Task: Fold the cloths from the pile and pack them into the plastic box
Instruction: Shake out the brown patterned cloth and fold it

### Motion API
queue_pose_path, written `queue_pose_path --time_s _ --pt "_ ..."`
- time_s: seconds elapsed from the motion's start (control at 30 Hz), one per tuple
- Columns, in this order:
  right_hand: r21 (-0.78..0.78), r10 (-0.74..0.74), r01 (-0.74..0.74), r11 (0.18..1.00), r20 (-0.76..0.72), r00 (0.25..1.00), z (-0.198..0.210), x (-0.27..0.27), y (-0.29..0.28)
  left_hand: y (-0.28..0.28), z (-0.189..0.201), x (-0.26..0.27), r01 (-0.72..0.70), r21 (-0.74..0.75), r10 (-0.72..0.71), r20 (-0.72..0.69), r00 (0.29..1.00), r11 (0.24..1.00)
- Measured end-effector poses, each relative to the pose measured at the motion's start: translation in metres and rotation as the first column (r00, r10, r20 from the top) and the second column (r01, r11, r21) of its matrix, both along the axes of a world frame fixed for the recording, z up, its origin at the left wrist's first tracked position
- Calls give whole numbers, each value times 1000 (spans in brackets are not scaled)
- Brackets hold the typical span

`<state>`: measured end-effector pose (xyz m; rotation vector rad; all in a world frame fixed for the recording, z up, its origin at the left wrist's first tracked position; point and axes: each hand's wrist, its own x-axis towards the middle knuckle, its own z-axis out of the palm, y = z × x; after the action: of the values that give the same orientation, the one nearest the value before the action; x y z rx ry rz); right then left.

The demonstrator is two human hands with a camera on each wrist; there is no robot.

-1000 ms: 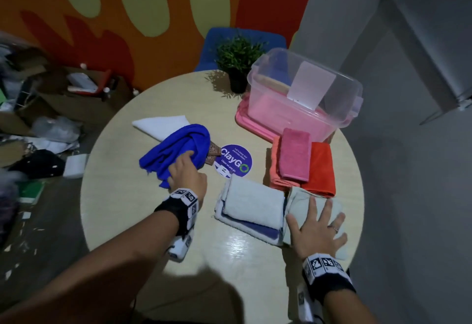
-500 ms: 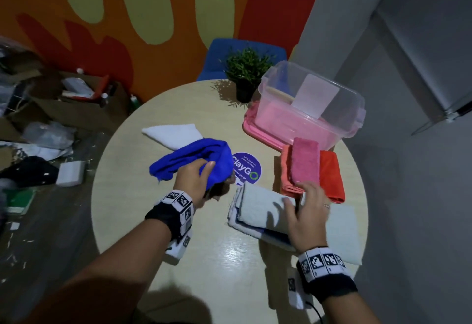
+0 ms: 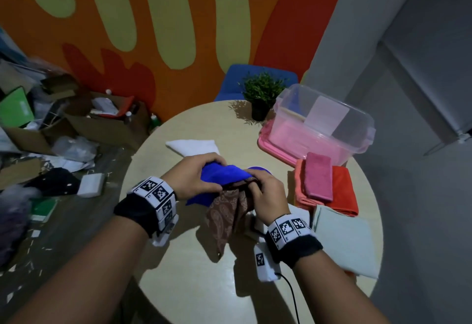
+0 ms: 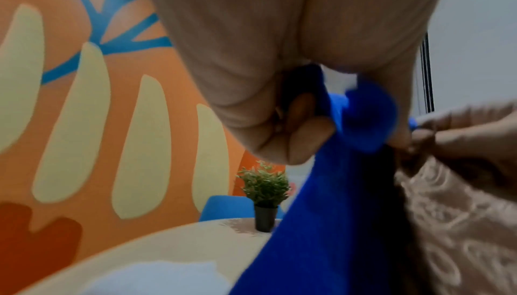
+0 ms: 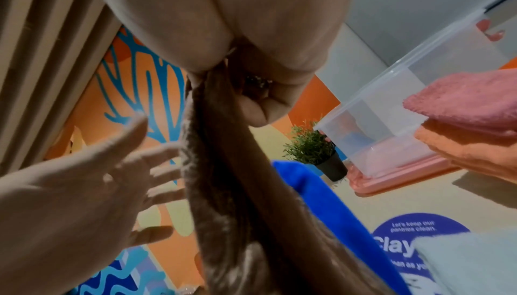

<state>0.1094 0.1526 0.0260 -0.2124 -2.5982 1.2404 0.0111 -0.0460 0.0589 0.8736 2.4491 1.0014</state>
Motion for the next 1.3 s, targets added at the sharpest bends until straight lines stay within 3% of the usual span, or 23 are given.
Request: queue_pose_path --time_s 0.13,0.27,0.33,0.4,0.5,0.57,0.73,0.87,1.0,1.1,1.2,1.3 --pt "-90 -14 12 996 -21 1000 4 -1 2 -12 -9 -12 -172 -3 170 -152 974 985" --pt "-158 -61 48 986 -80 995 12 4 3 -5 -19 -14 -262 -103 240 -185 953 959" --pt "-176 -63 44 983 -103 993 18 3 3 5 -14 0 -216 -154 191 -160 969 964" --pt "-173 -46 24 985 -123 991 25 2 4 20 -11 16 -83 -128 64 -145 987 988" --pt "-211 -43 10 977 -154 987 41 3 10 32 -18 24 64 73 -61 -38 997 995" --pt "-236 -77 36 971 -165 983 54 7 22 28 -16 15 36 180 -37 3 999 983" --pt "-252 -81 56 966 -90 993 68 14 49 2 7 -8 27 147 3 -199 980 989" --pt "-297 -96 62 953 -102 990 63 14 59 -6 20 -15 -27 157 41 -89 995 987" --pt "-515 -100 39 856 -92 991 65 18 51 -13 17 -21 -129 208 130 13 991 970" --pt "-619 -76 -6 785 -106 992 68 20 47 -10 13 -26 -201 103 199 33 979 974" --pt "-494 12 -19 869 -17 1000 66 23 44 -2 15 -20 -168 194 164 37 986 966" --pt "-301 94 -56 952 112 989 55 25 32 16 24 -1 -12 395 -33 108 994 919"
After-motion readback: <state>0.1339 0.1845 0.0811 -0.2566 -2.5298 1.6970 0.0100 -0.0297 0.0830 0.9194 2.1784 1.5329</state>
